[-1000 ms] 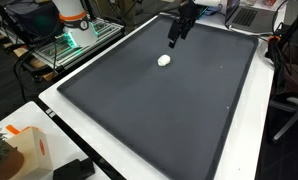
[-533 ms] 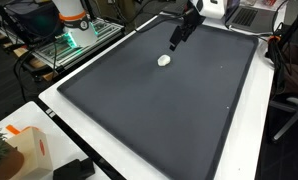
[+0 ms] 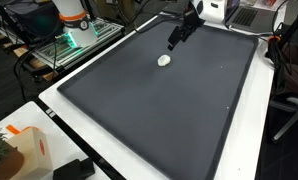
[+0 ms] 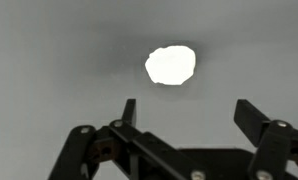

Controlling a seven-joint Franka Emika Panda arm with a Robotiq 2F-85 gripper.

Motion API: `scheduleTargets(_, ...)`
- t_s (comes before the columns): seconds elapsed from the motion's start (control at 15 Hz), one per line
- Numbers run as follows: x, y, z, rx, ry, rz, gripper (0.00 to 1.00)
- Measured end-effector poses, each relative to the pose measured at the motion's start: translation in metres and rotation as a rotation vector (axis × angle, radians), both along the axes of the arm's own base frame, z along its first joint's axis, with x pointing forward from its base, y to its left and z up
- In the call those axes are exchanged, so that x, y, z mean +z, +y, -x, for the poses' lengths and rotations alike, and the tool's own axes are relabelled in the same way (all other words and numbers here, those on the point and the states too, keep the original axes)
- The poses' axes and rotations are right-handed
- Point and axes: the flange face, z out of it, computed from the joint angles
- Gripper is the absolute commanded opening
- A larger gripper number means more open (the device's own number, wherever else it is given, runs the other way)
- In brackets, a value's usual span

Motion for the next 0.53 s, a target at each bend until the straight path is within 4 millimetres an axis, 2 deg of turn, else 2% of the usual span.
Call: scheduleTargets(0.53,-0.022,-0.051,-0.029,-0.159,0.154,-0.099,1.0)
